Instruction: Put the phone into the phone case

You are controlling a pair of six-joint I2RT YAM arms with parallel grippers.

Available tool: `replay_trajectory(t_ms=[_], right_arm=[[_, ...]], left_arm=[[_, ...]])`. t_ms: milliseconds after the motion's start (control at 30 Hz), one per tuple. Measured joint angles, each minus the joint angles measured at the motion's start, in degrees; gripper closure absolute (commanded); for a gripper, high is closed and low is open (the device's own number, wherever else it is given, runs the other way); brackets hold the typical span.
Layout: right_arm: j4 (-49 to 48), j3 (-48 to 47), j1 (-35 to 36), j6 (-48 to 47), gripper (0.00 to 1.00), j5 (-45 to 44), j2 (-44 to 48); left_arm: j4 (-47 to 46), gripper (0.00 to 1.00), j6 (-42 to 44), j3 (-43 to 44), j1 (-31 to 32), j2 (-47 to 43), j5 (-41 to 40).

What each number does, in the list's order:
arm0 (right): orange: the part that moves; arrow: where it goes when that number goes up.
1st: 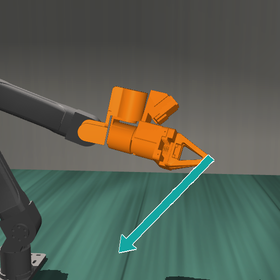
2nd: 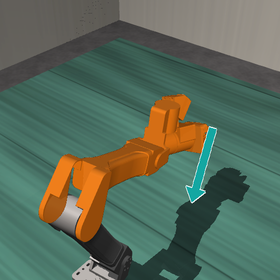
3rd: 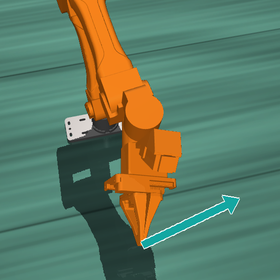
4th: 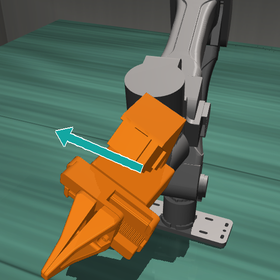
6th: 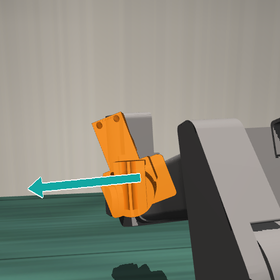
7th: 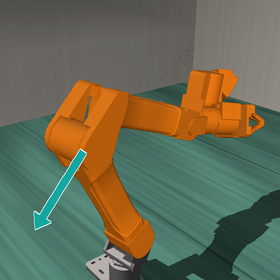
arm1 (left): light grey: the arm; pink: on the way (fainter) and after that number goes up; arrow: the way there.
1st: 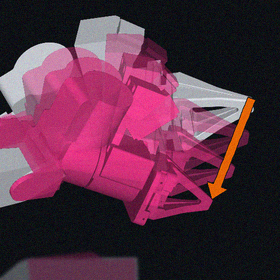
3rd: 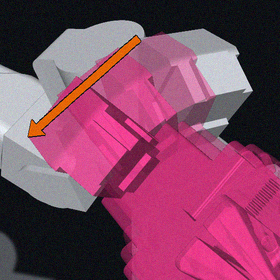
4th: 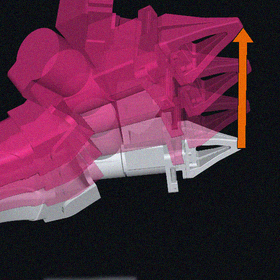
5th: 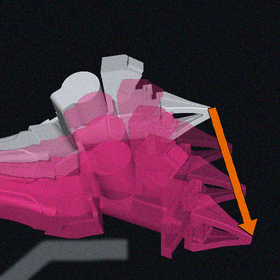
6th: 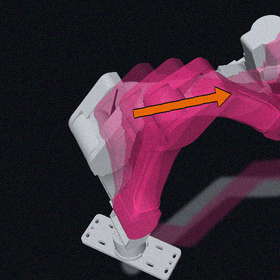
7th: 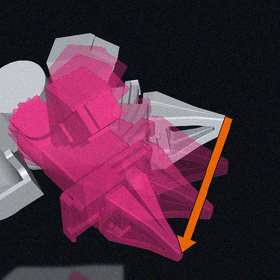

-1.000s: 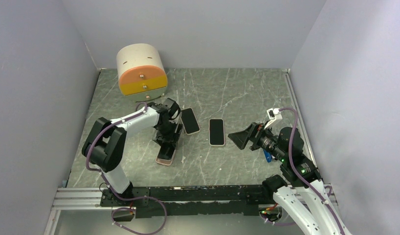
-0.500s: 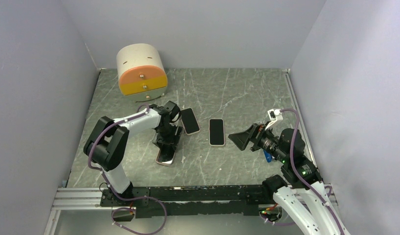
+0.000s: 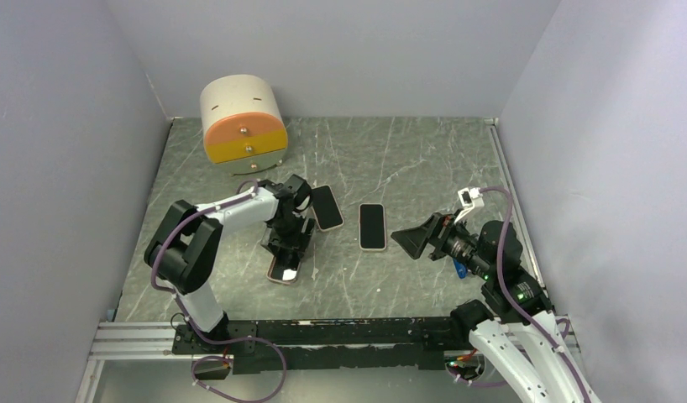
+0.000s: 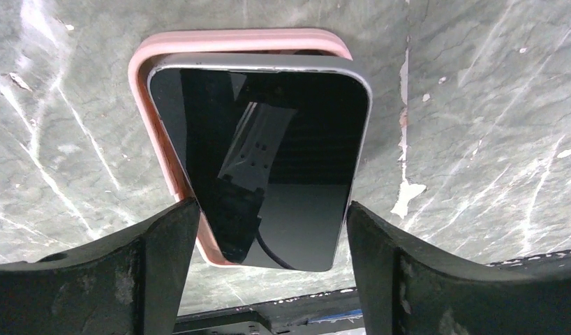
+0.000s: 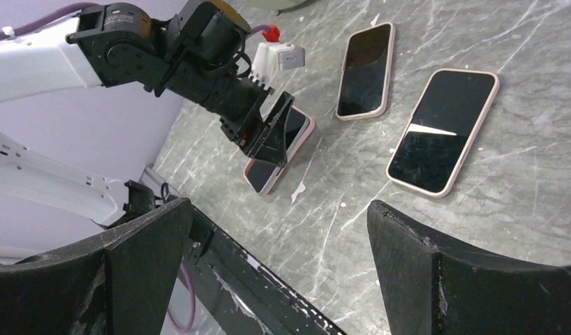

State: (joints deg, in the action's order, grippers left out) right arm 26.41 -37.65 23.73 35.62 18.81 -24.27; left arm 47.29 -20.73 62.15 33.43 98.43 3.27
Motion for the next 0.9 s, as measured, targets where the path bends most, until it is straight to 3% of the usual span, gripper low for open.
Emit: replay_trajectory(t_ms=[400,567,667,900], right_arm=[[-0.83,1.05,0.0,1.07,0.01,1.14,-0.92],[-1.07,1.75,0.0,2.12,0.01,0.72,-2.75],[-1.38,3.06,0.0,2.86,0.07,0.74,-2.84],[-4.55,5.18,0.0,5.09,0.19,1.73,-6.21]], left_arm=[[1.88,0.05,-0.22,2.43,0.31,-0.37,-1.18],[2.05,0.05,-0.57,5.09,0.31,-4.37,-2.69],[0.85,0.05,-0.98,5.31,0.0,-8.31,-5.01],[-1.62,0.07,-5.84,3.06,-10.47,-11.78,-3.19]])
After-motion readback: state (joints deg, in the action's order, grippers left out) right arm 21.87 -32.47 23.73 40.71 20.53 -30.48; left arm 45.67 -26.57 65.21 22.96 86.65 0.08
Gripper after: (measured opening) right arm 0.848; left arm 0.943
